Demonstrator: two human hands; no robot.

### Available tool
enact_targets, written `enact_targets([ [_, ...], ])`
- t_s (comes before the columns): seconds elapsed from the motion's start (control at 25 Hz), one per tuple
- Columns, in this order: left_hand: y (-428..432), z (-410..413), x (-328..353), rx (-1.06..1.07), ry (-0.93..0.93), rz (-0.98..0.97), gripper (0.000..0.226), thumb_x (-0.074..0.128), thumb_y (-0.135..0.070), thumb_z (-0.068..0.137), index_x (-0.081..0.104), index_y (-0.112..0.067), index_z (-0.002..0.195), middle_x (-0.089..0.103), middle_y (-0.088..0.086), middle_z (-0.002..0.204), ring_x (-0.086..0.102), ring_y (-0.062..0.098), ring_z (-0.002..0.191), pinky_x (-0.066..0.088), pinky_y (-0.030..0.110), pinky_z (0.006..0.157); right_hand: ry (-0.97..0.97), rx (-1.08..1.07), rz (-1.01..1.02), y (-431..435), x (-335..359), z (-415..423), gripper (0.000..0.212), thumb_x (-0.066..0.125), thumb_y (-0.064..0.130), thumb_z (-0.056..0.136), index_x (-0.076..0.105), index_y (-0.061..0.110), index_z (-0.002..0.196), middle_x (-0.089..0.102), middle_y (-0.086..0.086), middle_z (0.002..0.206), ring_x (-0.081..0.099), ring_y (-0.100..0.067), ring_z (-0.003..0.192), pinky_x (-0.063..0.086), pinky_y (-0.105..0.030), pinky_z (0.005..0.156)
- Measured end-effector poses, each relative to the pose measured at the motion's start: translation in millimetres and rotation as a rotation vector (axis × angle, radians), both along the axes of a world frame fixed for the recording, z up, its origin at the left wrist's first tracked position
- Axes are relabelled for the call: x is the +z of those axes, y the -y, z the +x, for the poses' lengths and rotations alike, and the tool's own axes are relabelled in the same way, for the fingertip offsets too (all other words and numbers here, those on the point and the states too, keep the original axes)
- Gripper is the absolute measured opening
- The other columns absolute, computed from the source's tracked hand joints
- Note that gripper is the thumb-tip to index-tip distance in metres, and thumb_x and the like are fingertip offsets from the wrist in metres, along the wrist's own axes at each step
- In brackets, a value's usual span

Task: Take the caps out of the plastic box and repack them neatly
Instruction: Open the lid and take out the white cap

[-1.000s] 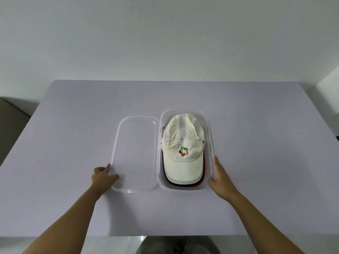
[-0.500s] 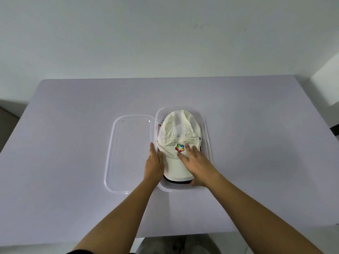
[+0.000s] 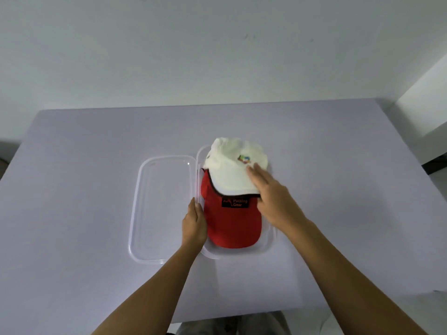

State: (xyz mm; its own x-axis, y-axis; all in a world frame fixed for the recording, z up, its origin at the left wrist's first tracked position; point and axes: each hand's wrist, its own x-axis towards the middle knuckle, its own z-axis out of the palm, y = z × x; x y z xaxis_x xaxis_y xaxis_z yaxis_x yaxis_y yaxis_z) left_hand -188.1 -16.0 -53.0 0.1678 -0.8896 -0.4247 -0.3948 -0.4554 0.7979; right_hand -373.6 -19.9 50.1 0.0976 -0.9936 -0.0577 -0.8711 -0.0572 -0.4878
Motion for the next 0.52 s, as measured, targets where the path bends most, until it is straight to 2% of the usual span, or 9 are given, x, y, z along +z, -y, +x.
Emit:
enact_targets([
  [0.08,0,0,0,0.005,0.027,-0.003,0.048,0.023,-0.031,0.102,0.030,-0.012,0.146,0.041,0.013,0.148,0.039,0.032,0.135,0.028,0.038,0.112,0.107,-0.089,-0.218,6,9,-20,0.078,0.043,-0.015,0.076,0.028,0.014,0.146,0.025,-0.008,0.155,0.033,-0.029,0.139,0.026,-0.024,0.107],
  [0.16,0,-2,2,0.006,0.045,-0.003,0.048,0.023,-0.031,0.103,0.030,-0.011,0.146,0.041,0.014,0.148,0.039,0.033,0.135,0.028,0.038,0.112,0.093,-0.116,-0.378,17,2,-45,0.079,0.043,-0.017,0.071,0.032,0.010,0.145,0.027,-0.010,0.154,0.031,-0.030,0.140,0.030,-0.029,0.105],
  [0.2,0,-3,3,0.006,0.053,0.002,0.049,0.023,-0.031,0.103,0.030,-0.011,0.146,0.040,0.015,0.148,0.039,0.033,0.136,0.028,0.039,0.112,0.062,-0.131,-0.384,24,-7,-59,0.080,0.043,-0.019,0.071,0.031,0.010,0.145,0.025,-0.009,0.154,0.028,-0.031,0.141,0.032,-0.032,0.104],
  [0.4,2,-6,10,0.033,0.063,0.017,0.048,0.024,-0.033,0.102,0.030,-0.013,0.146,0.042,0.015,0.147,0.040,0.035,0.134,0.029,0.039,0.111,-0.170,-0.195,-0.067,49,-75,-122,0.077,0.039,-0.022,0.079,0.026,0.013,0.146,0.018,-0.008,0.157,0.020,-0.037,0.143,0.035,-0.054,0.107],
  [0.52,2,-8,11,0.055,0.058,0.032,0.048,0.025,-0.035,0.102,0.032,-0.015,0.145,0.044,0.015,0.146,0.041,0.035,0.133,0.029,0.040,0.111,-0.342,-0.091,0.090,58,-102,-146,0.078,0.040,-0.017,0.083,0.017,0.018,0.149,0.008,-0.006,0.159,0.016,-0.034,0.144,0.037,-0.051,0.105],
])
